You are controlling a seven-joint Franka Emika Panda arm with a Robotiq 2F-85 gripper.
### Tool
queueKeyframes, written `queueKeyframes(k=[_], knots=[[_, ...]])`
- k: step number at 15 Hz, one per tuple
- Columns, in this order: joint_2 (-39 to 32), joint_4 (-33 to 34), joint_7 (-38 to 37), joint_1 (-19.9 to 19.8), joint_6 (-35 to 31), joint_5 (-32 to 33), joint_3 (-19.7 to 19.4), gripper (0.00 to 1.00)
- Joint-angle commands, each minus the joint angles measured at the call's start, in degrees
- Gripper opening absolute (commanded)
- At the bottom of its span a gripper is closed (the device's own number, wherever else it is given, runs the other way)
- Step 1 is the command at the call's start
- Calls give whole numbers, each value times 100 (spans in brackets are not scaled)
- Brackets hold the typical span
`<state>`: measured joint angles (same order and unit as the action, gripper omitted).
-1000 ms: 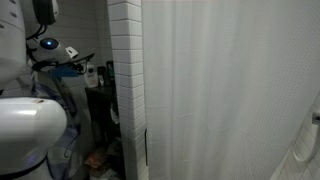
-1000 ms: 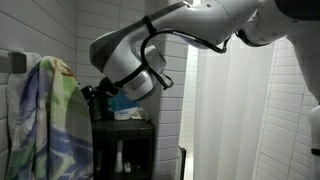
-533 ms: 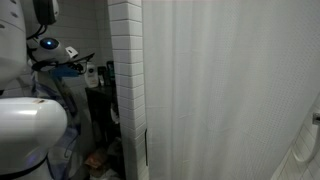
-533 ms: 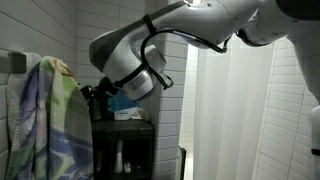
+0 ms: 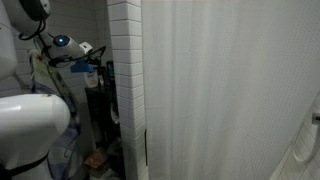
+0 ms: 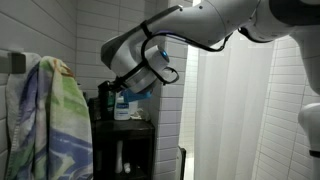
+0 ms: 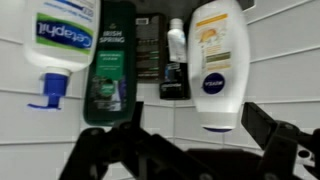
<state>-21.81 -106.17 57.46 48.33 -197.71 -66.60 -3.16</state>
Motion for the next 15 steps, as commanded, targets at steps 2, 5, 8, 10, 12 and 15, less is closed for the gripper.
queueKeyframes(k=[2,5,8,10,12,15], knots=[[-551,462,-102,1812,-149,-792,-1978,100],[-845,531,-368,2595,-69,-1234,-2535,100],[-1307,703,-635,3348,-43,-1618,-3175,100],[-1788,886,-811,3874,-42,-1896,-3816,100],[-2377,1072,-1014,4289,-53,-2286,-4459,100],[-3159,1218,-1238,4627,-50,-3001,-5171,100]])
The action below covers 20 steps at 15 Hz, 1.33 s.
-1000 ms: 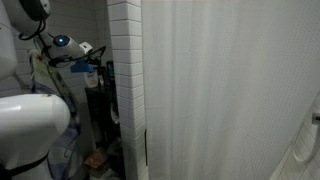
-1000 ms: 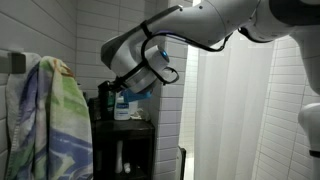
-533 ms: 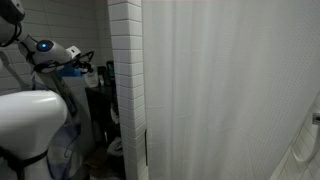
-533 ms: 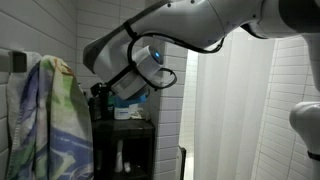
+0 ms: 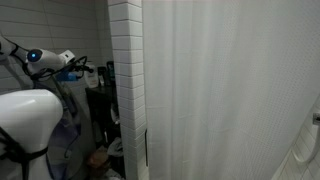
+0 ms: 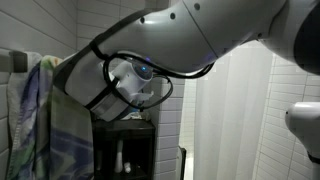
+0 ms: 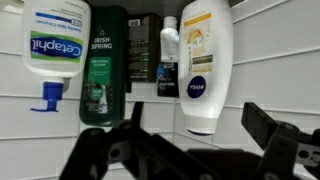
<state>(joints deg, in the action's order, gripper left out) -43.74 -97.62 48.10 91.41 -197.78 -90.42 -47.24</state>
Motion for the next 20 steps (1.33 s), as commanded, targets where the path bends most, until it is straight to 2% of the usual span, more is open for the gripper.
queueKeyframes(k=[1,2,20], knots=[[-1004,343,-266,267,-43,-786,-741,100],[-481,123,-107,191,0,-443,-405,100],[-597,149,-149,187,0,-464,-396,100]])
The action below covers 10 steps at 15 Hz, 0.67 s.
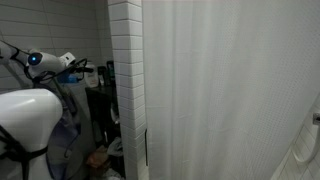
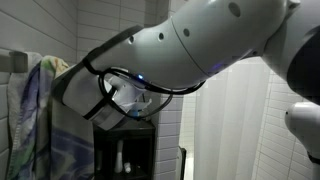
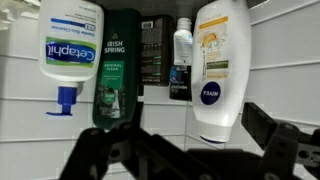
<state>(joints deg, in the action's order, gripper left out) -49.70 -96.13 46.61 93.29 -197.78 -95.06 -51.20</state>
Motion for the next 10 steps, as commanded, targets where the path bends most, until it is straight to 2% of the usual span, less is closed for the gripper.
queueKeyframes(k=[1,5,6,7,8,10], knots=[[0,0,0,0,0,0,0,100],[9,22,-33,5,106,28,1,100],[535,-74,-584,-520,-379,1145,858,100],[76,111,-267,-70,153,428,168,100],[122,190,-496,-131,155,694,304,100],[77,346,-573,-104,132,730,323,100]])
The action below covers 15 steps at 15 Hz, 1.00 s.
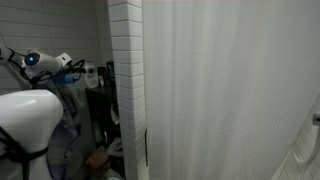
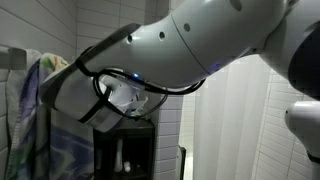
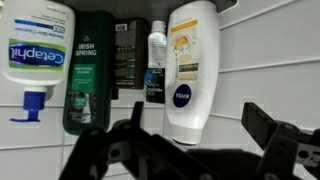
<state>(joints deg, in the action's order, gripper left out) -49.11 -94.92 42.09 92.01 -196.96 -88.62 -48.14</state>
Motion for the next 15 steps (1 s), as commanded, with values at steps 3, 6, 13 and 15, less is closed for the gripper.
queueKeyframes(k=[3,6,13,15], knots=[[-72,267,-115,86,-223,-105,11,100],[-162,26,61,264,-134,-763,-224,100],[-120,-541,888,321,-118,-3021,-501,100],[-161,-487,1065,394,-118,-3507,-669,100]])
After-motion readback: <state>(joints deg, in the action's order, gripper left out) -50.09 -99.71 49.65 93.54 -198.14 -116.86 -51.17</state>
